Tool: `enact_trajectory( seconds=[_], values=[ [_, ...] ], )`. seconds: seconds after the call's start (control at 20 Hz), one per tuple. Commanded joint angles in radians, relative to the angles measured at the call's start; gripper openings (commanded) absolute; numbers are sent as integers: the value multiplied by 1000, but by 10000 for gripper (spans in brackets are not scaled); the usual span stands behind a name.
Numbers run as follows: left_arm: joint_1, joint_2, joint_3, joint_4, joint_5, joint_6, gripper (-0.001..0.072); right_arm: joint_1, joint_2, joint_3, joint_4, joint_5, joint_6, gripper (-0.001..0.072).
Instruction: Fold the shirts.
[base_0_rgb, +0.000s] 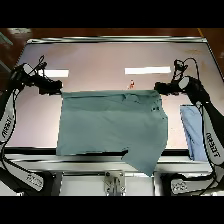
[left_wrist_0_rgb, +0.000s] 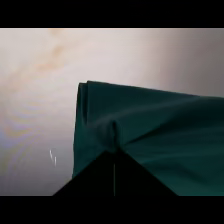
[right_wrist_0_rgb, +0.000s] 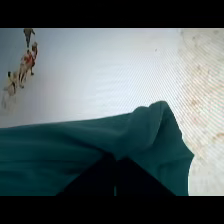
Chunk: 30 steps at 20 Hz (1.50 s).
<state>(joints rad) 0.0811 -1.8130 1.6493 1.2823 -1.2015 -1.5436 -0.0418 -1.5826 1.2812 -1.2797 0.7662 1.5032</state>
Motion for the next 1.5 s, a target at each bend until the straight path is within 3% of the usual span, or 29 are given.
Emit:
enact_trajectory(
  seconds=[0.0,0.2,0.45,0.5,0.6,0.65,0.75,0.8,0.9,1.05,1.15,1.3,1.45],
  values=[
    [20,-6,1,-20,-270,40,42,-27,33,-8,-40,394,72,62],
    [14,-14,-85,-19,-372,40,41,-17,13,-101,-32,407,114,62],
    [13,-14,-142,-30,-351,13,44,-18,11,-118,-49,369,151,63],
    [12,-14,-139,-45,-352,14,73,-18,11,-117,-45,355,151,106],
    [18,3,-131,-55,-372,14,489,-18,22,-105,-40,370,126,535],
    [28,27,-132,-46,-378,24,563,-18,37,-88,-47,414,76,577],
    [75,103,-158,-30,-382,21,563,-18,86,-55,-177,566,4,577],
    [104,154,-195,-30,-390,25,563,-20,118,-54,-312,655,-8,584],
    [177,286,-340,-30,-424,83,564,-65,177,-63,-445,760,-42,585],
    [326,502,-665,-30,-391,133,684,-227,267,-100,-296,781,-89,585],
    [410,597,-847,-31,-345,183,683,-328,306,-135,-183,782,-122,670],
    [459,633,-1017,-38,-284,228,678,-433,330,-192,-77,779,-138,671],
    [459,632,-1133,-107,-194,254,676,-474,329,-235,-63,777,-141,670]
  ],
)
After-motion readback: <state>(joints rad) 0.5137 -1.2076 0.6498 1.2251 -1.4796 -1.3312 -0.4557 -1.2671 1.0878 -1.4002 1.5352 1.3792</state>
